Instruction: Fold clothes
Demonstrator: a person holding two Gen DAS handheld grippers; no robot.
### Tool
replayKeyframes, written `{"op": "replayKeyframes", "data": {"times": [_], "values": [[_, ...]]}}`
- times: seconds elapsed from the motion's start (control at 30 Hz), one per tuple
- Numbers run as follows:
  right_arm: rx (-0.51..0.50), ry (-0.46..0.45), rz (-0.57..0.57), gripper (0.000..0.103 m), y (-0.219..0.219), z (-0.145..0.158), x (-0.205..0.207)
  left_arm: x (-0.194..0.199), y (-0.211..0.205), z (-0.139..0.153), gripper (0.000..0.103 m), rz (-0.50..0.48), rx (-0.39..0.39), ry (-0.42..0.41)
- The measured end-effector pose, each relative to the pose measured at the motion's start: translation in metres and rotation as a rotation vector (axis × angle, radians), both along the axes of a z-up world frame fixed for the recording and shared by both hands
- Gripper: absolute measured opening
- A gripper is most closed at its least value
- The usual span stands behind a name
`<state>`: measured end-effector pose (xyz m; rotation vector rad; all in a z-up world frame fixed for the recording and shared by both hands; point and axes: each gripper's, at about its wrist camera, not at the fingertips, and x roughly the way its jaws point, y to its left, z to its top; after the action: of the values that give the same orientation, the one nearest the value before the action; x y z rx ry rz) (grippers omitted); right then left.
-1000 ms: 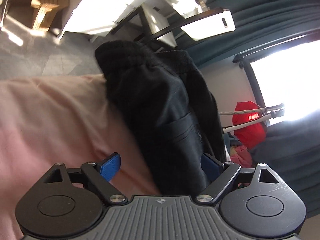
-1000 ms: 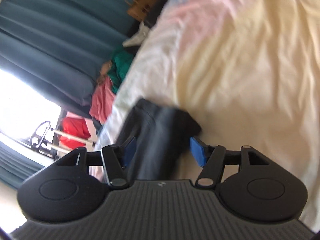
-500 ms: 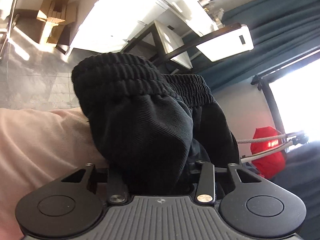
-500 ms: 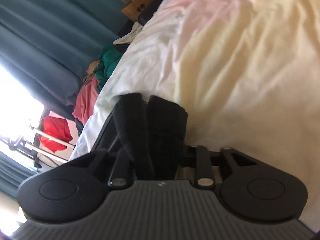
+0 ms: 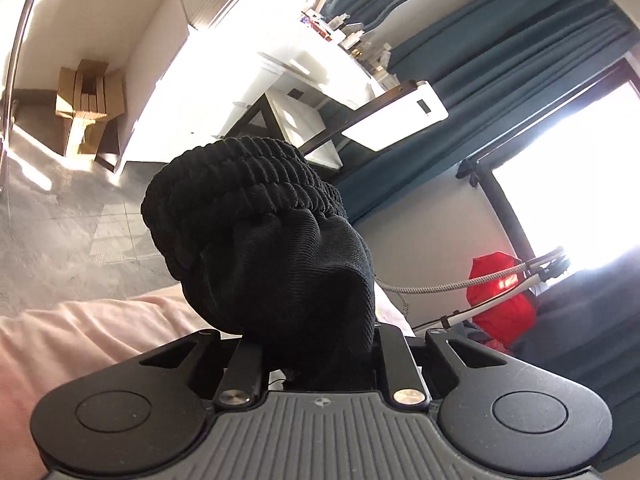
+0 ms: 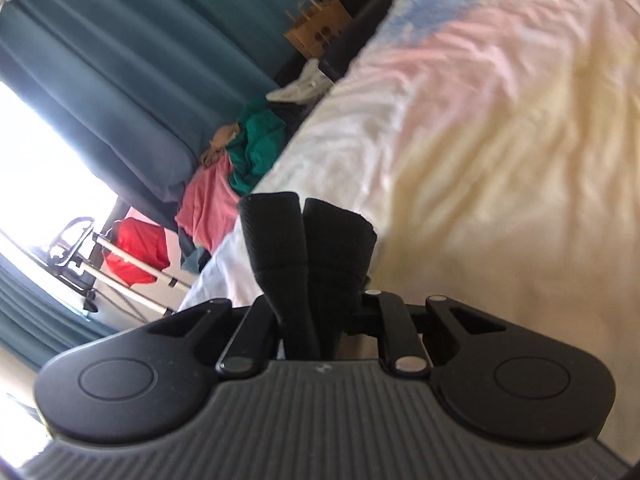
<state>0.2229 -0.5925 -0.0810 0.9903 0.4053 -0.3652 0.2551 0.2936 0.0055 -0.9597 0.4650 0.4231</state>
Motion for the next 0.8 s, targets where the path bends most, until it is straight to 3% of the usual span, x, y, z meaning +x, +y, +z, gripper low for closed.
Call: {"op": "replayKeyframes", "data": {"times": [0.2,0.4,0.6,0.8], "values": [[0.102,0.010,-0.021,0.015,0.007,-0.010,-0.074,-0.101,0.019,0.019,0.017,-0.079,0.010,0.085],[0.120,0.035,-0.011,0.015,0.014,-0.034,-0.120,-0.194,0.047,-0.020,0.018,-0.109,-0.027,0.172],[0.196,0.084,-0.020,0.016,0.006,-0.065,-0.129,-0.244,0.062,-0.082,0.021,-0.100,-0.114,0.194],[0.265,0.054,-0.019,0.016,-0.002,-0.081,-0.133,-0.267,0.057,-0.093,0.035,-0.142,-0.122,0.166]]}}
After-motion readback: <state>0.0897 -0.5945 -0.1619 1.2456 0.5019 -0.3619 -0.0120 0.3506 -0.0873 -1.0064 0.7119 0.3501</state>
